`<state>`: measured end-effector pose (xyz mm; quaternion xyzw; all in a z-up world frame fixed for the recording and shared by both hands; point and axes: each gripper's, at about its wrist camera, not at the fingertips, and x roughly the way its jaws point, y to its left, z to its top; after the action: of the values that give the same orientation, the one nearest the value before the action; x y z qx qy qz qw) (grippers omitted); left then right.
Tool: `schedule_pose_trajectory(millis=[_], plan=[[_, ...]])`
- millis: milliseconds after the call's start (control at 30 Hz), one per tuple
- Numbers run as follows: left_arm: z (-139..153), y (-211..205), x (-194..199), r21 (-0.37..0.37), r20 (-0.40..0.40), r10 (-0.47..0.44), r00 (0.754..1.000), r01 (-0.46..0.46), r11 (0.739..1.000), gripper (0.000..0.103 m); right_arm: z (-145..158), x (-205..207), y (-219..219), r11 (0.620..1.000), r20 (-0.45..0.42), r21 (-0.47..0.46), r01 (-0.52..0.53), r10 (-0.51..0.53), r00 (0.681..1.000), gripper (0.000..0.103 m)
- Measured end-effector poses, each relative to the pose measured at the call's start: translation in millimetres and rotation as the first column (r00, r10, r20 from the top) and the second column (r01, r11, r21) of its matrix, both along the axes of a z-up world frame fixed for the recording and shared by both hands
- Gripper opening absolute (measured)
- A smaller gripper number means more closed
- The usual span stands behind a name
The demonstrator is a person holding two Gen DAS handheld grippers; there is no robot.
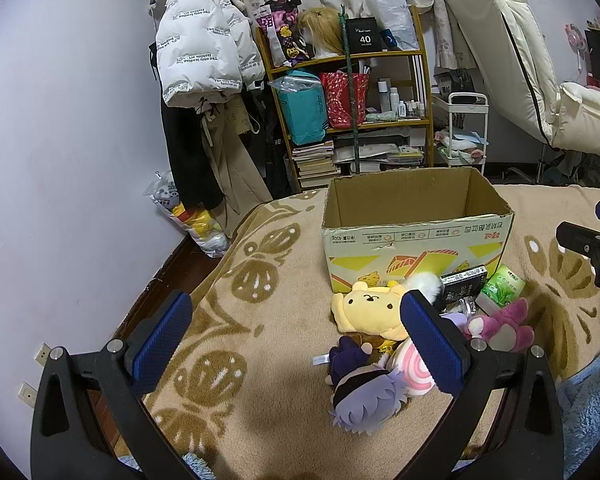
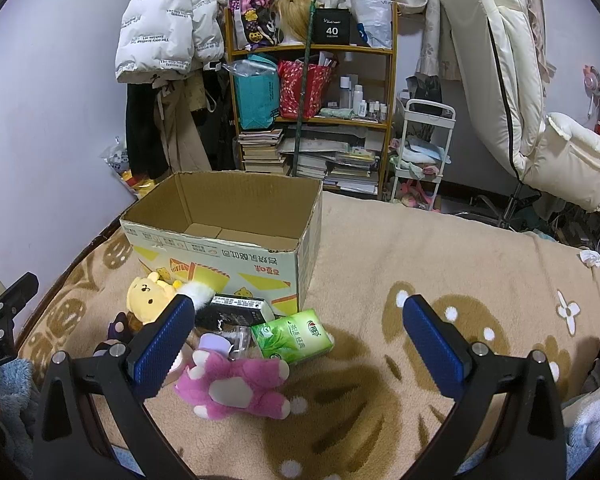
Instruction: Organize soft objects
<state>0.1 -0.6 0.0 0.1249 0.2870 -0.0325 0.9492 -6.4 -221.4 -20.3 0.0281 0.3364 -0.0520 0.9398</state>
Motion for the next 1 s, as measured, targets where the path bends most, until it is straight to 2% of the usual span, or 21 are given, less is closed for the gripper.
schedule_pose_trajectory(millis=[1000], plan=[[-5.7,9.5,3.0,0.004,-0.005,-0.001,1.000,0.001,1.000,0.102,-1.0,0.2,-0.6,1.000,0.003,0.002,0.000,0.000,1.000,0.103]])
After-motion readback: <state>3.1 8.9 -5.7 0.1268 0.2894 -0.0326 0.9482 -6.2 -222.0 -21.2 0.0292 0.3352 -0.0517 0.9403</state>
